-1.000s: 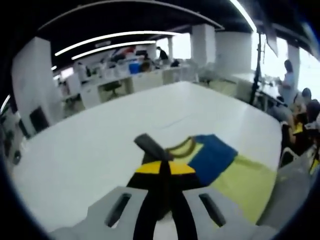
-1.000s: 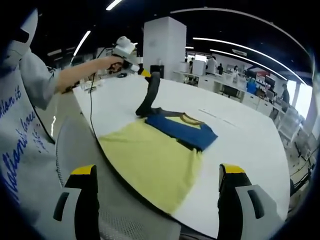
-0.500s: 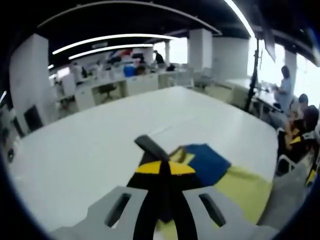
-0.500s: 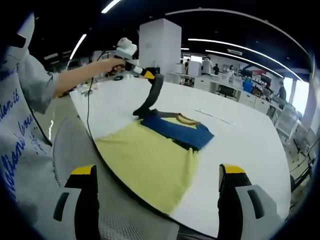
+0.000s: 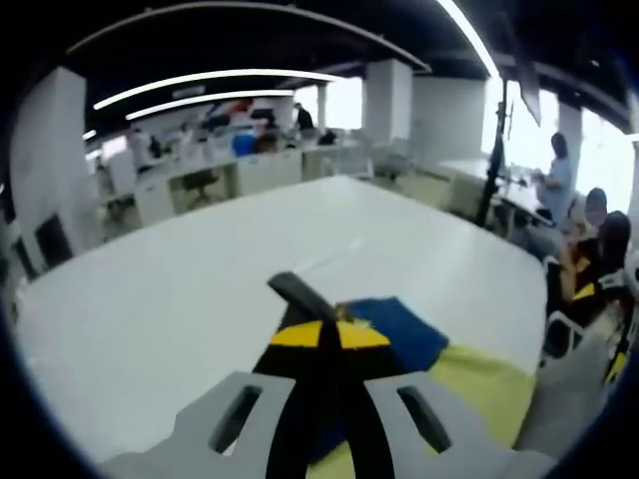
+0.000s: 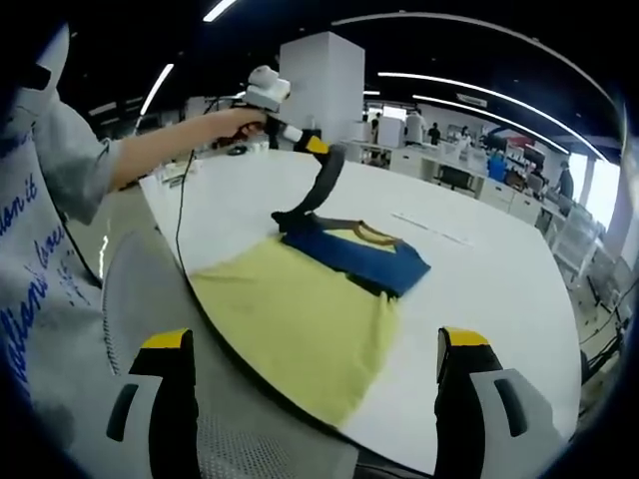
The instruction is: Fold the garment on the visible template until the final outline fits inside the template.
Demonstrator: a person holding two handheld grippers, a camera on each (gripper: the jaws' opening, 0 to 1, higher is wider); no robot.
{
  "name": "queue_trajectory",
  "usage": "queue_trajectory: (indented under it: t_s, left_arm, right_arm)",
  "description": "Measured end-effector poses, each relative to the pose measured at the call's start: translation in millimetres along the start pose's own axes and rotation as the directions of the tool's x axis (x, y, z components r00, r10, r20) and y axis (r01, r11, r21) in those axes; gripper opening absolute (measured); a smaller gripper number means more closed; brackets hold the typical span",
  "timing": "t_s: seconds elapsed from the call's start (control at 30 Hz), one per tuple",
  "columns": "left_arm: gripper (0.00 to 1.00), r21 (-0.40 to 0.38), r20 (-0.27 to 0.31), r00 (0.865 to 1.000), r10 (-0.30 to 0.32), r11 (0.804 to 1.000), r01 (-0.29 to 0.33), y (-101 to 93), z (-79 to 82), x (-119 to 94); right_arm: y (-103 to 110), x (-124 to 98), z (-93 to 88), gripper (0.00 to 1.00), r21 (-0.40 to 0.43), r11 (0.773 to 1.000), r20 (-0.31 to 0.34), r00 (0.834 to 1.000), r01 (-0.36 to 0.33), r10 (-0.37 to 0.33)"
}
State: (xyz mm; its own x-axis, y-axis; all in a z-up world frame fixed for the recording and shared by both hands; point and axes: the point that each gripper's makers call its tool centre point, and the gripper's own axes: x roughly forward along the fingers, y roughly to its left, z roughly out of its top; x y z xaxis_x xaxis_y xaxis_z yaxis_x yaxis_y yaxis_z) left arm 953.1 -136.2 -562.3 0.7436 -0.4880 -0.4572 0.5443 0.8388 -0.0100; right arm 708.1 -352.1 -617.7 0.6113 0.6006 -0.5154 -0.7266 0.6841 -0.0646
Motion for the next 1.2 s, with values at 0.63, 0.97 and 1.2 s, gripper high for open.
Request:
queue_trajectory:
  t_s: [0.63,0.97,1.2]
  left_arm:
    - [0.0,0.055,-0.011,0.996,-0.085,0.995,0.085,-25.6,13.3,36]
    - [0.0,0.071,-0.034,0.992,-0.125,0.989,0.128,-39.3,10.3,51]
    - [0.0,0.066,-0.044,0.99,-0.135,0.988,0.137,-44.3,5.8,62]
  right_arm:
    - [-1,4,-1.6,1.0,0.008,1.0,-0.006,1.0,-0.005,0.005]
    - [-2,4,-6.6,1.0,0.023,1.0,-0.014,1.0,0.001,0.0]
    - [-1,6,-8.1,1.0,0.031,1.0,-0.015,1.0,-0.004,0.004]
